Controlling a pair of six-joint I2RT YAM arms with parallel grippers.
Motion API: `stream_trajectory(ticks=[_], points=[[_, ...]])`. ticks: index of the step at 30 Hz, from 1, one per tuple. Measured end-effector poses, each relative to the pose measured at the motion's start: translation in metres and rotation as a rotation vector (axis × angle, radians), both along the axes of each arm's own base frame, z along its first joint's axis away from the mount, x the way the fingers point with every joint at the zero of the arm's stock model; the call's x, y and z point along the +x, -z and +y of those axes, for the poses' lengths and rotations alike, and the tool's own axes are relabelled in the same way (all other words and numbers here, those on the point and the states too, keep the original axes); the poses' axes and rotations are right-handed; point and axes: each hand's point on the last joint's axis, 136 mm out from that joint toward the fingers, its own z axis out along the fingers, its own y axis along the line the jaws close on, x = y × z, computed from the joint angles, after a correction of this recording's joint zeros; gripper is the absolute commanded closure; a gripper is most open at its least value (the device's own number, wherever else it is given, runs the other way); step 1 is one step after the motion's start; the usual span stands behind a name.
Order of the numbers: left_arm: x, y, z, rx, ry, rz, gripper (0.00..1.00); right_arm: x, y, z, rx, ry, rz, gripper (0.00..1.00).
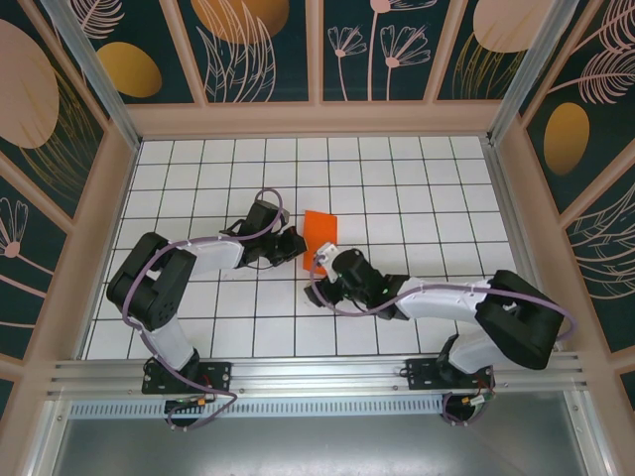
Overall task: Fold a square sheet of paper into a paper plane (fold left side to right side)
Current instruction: Third fold the triangle at the center of the table.
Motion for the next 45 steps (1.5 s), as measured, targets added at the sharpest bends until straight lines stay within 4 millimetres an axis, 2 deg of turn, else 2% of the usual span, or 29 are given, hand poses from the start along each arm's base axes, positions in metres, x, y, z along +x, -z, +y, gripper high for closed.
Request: stream_trajectory(ticks=[7, 13, 18, 21, 32, 36, 41, 45], points=[[0.0, 0.0, 0.0, 0.0, 0.0, 0.001, 0.97, 0.014, 0.021, 0.01, -0.182, 0.003, -0.155, 0.22], [0.0, 0.0, 0.0, 0.001, 0.001, 0.001, 0.97, 0.033, 0.021, 0.02, -0.268, -0.006, -0.26, 0.23], [0.0, 0.0, 0.0, 0.001, 0.001, 0.001, 0.98, 0.039, 0.02, 0.027, -0.32, -0.033, -0.317, 0.33], [0.0, 0.0, 0.0, 0.0, 0.001, 0.001, 0.97, 0.04, 0.021, 0.028, -0.335, -0.045, -0.334, 0.43], [0.0, 0.0, 0.0, 0.001, 0.002, 0.001, 0.96, 0.042, 0.018, 0.029, -0.343, -0.056, -0.357, 1.0], [-0.001, 0.001, 0.0, 0.007, 0.006, -0.001, 0.9, 0.041, 0.019, 0.029, -0.332, -0.063, -0.342, 1.0], [-0.005, 0.002, 0.006, 0.038, 0.018, 0.001, 0.73, 0.041, 0.021, 0.03, -0.318, -0.081, -0.321, 1.0], [0.0, -0.013, 0.022, 0.064, -0.003, -0.036, 0.55, 0.042, 0.016, 0.032, -0.289, -0.086, -0.311, 1.0]])
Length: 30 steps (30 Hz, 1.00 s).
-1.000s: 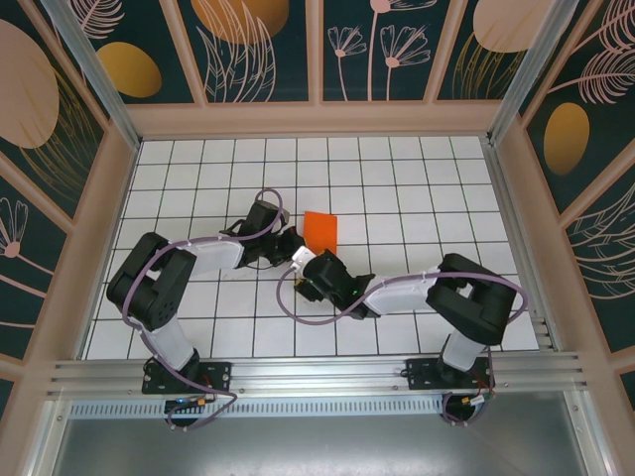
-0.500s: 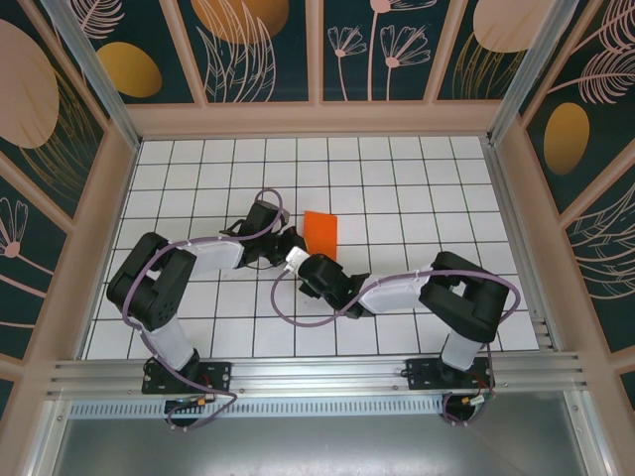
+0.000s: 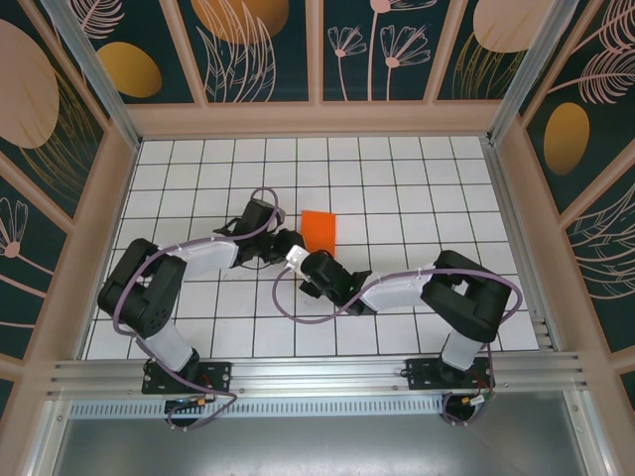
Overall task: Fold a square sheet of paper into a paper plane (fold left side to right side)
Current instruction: Third fold the triangle at the center of the table.
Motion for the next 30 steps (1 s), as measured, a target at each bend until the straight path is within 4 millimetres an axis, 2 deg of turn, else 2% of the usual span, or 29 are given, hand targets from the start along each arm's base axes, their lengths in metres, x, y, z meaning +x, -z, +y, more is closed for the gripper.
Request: stream_trajectory(ticks=[2, 5, 9, 13, 17, 21, 25, 30], points=[[0.006, -0.014, 0.011, 0.003, -0.014, -0.037, 0.48, 0.001, 0.0, -0.001, 0.007, 0.002, 0.009, 1.0], [0.014, -0.033, 0.022, 0.003, -0.029, -0.081, 0.45, 0.004, 0.0, -0.003, 0.017, 0.01, 0.022, 1.0], [0.025, -0.049, 0.018, 0.0, -0.005, -0.119, 0.54, 0.005, 0.001, -0.004, 0.023, 0.018, 0.036, 1.0], [0.045, -0.057, -0.002, -0.032, 0.056, -0.142, 0.59, 0.004, 0.002, -0.004, 0.039, 0.023, 0.053, 1.0], [0.065, -0.045, -0.02, -0.047, 0.107, -0.126, 0.61, 0.004, 0.002, -0.003, 0.051, 0.027, 0.066, 1.0], [0.077, -0.018, -0.035, -0.038, 0.153, -0.086, 0.63, 0.005, 0.002, -0.004, 0.065, 0.041, 0.078, 1.0], [0.081, 0.006, -0.047, -0.017, 0.195, -0.05, 0.63, 0.003, 0.005, -0.004, 0.071, 0.046, 0.098, 1.0], [0.082, 0.023, -0.051, 0.02, 0.223, -0.026, 0.64, 0.0, 0.007, -0.003, 0.087, 0.043, 0.134, 1.0]])
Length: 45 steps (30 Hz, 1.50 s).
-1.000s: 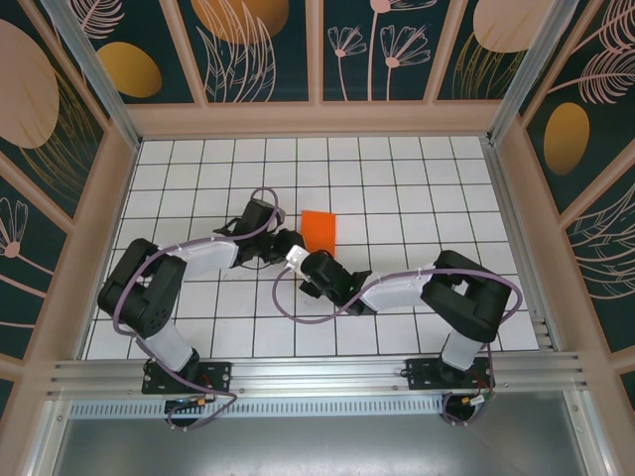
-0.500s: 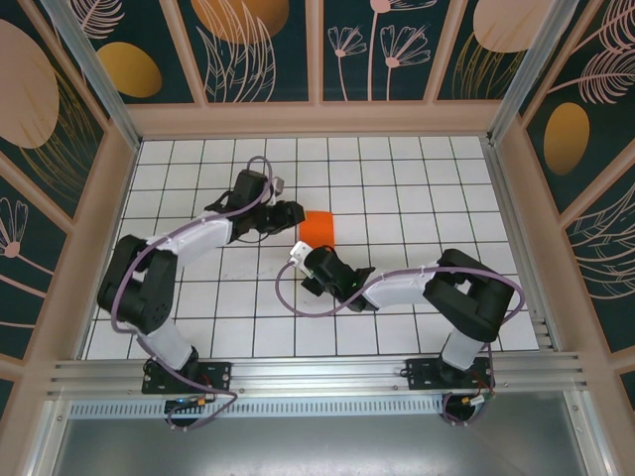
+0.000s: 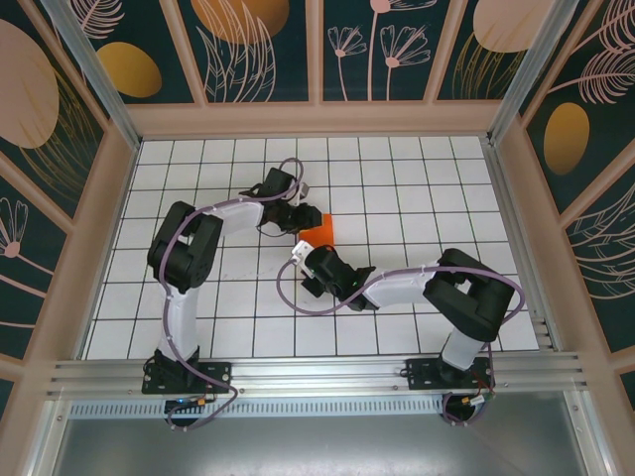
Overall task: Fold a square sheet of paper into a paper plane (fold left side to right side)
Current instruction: Third fold the triangle at the center of the table.
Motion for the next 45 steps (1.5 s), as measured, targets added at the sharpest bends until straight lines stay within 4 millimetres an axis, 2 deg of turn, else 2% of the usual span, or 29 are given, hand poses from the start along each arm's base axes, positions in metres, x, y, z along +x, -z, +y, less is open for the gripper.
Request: stream_trajectory(ticks=[6, 15, 36, 45], points=[[-0.002, 0.014, 0.001, 0.037, 0.018, 0.013, 0.65, 0.002, 0.003, -0.002, 0.021, 0.004, 0.063, 1.0], [-0.001, 0.015, 0.001, 0.055, 0.04, -0.007, 0.66, 0.017, -0.004, -0.004, 0.082, 0.026, 0.157, 1.0], [-0.001, 0.017, 0.001, 0.066, 0.052, -0.01, 0.68, 0.048, 0.007, -0.038, 0.21, 0.177, 0.377, 1.0], [0.0, 0.017, 0.001, 0.069, 0.052, -0.013, 0.68, 0.057, 0.013, -0.04, 0.21, 0.214, 0.405, 1.0]])
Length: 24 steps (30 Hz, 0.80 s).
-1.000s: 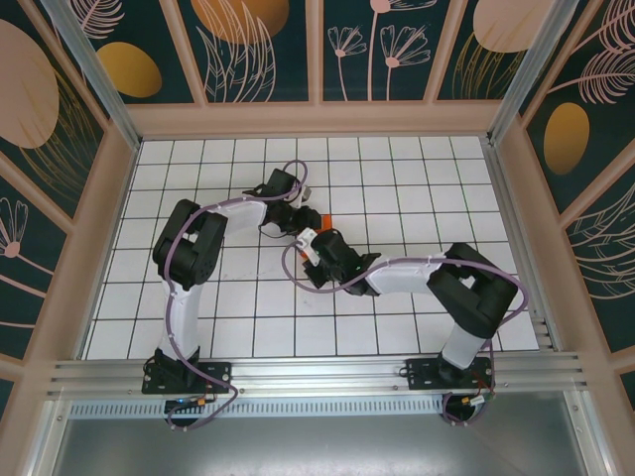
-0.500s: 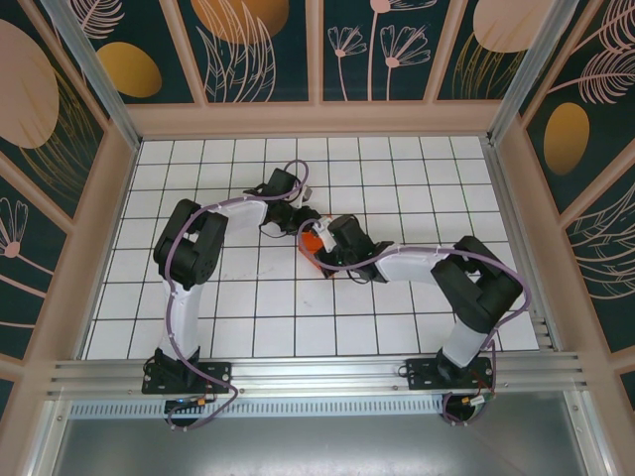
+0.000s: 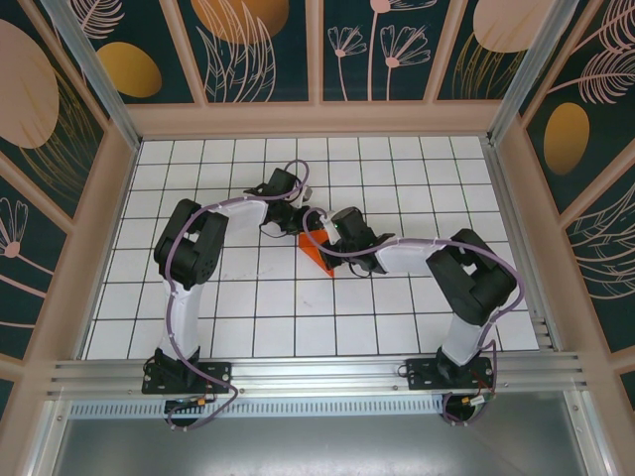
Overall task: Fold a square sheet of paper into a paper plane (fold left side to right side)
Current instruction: Third fold the triangle at the center of the table.
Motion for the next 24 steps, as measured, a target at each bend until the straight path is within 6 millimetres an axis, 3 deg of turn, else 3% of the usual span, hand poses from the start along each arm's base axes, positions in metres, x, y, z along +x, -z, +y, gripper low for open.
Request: stream_trajectory(ticks=[24], points=[[0.0, 0.0, 0.0, 0.0, 0.0, 0.001, 0.69, 0.004, 0.012, -0.011, -0.024, 0.06, 0.049, 1.0]])
